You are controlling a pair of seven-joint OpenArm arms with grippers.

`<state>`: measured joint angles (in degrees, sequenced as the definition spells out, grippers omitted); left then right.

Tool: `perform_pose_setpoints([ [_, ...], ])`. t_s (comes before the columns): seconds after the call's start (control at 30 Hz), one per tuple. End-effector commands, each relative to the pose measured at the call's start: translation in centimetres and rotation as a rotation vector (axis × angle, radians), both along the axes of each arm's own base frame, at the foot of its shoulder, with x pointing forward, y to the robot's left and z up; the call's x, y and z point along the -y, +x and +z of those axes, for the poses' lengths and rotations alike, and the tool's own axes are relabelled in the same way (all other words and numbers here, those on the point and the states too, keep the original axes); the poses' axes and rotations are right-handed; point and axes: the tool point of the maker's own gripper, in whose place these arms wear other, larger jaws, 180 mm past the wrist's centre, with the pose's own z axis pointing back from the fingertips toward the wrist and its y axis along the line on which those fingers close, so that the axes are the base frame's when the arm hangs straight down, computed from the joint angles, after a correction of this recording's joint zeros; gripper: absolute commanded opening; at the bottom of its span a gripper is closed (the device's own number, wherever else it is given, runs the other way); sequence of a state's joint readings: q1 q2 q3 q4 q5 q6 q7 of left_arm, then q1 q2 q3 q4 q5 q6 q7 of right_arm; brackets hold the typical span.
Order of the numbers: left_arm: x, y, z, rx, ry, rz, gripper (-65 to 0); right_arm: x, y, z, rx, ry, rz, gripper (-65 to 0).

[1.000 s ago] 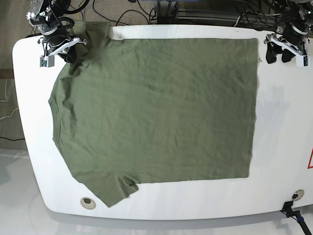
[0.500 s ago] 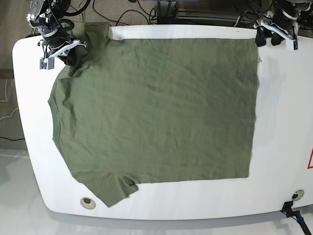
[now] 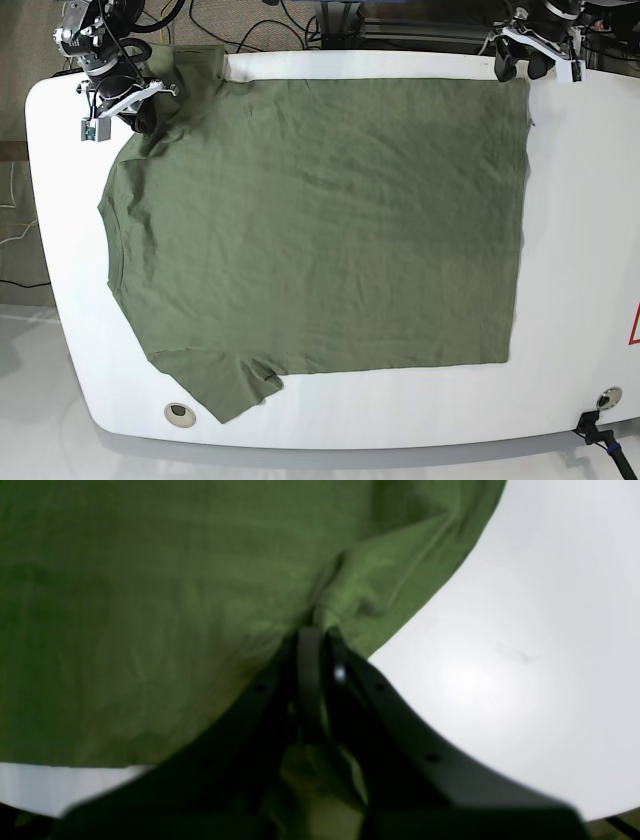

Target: Fold the T-shirt properly

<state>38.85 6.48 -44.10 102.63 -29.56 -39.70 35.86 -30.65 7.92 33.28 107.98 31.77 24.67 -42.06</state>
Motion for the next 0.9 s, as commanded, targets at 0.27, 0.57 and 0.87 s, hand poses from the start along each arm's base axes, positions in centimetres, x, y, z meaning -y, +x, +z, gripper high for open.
perform_pose_setpoints([
  [0.27,-2.8,-0.4,0.1,0.025,0.021,0.093,-29.0,-0.2,0.4,1.1,0.046,-0.016,0.056,-63.1],
  [0.57,-1.4,0.7,-0.5,0.034,-0.017,0.067,-29.0,-0.4,0.4,1.0,0.046,-0.017,0.069,-63.1],
  [0.87,0.9,1.4,-1.1,0.041,-0.066,0.043,-29.0,-0.4,0.4,1.0,0.046,-0.017,0.069,-63.1],
])
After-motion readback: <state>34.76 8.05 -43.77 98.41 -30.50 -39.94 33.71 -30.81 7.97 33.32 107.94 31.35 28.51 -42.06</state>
